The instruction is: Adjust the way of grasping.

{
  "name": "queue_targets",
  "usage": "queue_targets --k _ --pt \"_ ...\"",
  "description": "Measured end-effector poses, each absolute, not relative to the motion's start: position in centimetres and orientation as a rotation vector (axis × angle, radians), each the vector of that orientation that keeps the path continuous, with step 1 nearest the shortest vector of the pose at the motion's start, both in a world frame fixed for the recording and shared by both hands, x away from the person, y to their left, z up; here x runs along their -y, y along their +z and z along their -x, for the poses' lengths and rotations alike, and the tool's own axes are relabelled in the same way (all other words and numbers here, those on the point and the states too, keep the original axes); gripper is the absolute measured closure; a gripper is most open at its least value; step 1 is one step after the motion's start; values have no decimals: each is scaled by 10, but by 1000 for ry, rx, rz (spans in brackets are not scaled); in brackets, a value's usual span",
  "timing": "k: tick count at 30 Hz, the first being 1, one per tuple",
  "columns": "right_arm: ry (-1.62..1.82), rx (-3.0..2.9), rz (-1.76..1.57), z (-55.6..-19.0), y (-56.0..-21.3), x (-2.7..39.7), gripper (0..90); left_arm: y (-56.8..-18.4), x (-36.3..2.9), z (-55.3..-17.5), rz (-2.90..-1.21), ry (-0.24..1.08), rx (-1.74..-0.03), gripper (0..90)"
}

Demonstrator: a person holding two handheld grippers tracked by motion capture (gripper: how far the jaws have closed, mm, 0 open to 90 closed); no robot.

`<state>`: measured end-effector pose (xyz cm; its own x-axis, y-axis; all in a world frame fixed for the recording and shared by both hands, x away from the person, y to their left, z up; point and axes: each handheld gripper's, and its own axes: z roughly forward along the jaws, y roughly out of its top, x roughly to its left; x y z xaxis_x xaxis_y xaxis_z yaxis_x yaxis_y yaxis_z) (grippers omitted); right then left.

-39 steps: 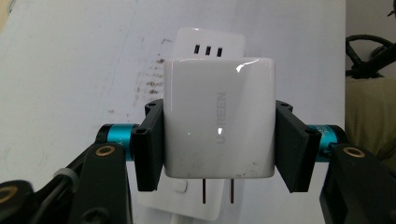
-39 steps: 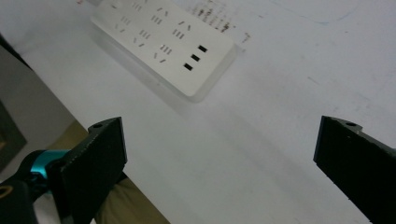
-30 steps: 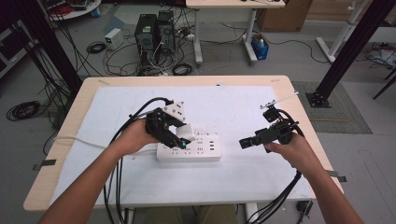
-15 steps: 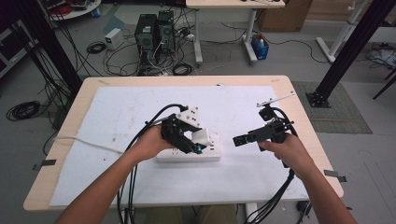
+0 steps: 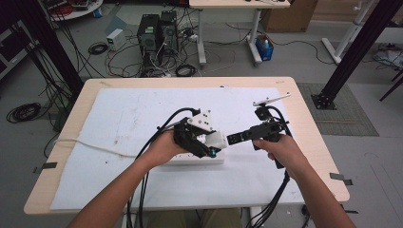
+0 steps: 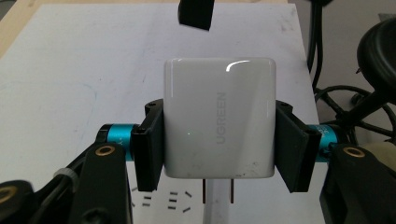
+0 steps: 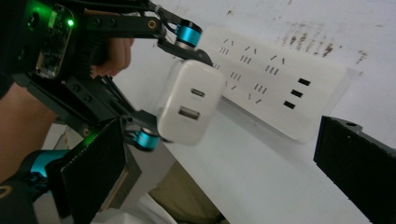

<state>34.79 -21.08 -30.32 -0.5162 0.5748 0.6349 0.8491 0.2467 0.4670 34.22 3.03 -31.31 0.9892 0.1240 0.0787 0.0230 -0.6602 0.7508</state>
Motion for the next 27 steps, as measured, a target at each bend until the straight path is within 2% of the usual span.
queue_targets --k 19,20,21,25,27 --pt "-1110 2122 1294 -354 -310 193 73 -312 -17 -338 -2254 208 -63 426" --pt "-1102 2125 1291 -354 -310 192 101 -312 -17 -337 -2252 207 -63 426" --pt "-1108 2120 1281 -355 -311 192 180 -312 -16 -337 -2250 208 -62 425" --pt "-1104 2097 1288 -356 -312 191 191 -312 -16 -337 -2247 215 -61 426" --pt "-1110 2088 1288 -356 -313 191 277 -312 -16 -337 -2245 216 -59 425"
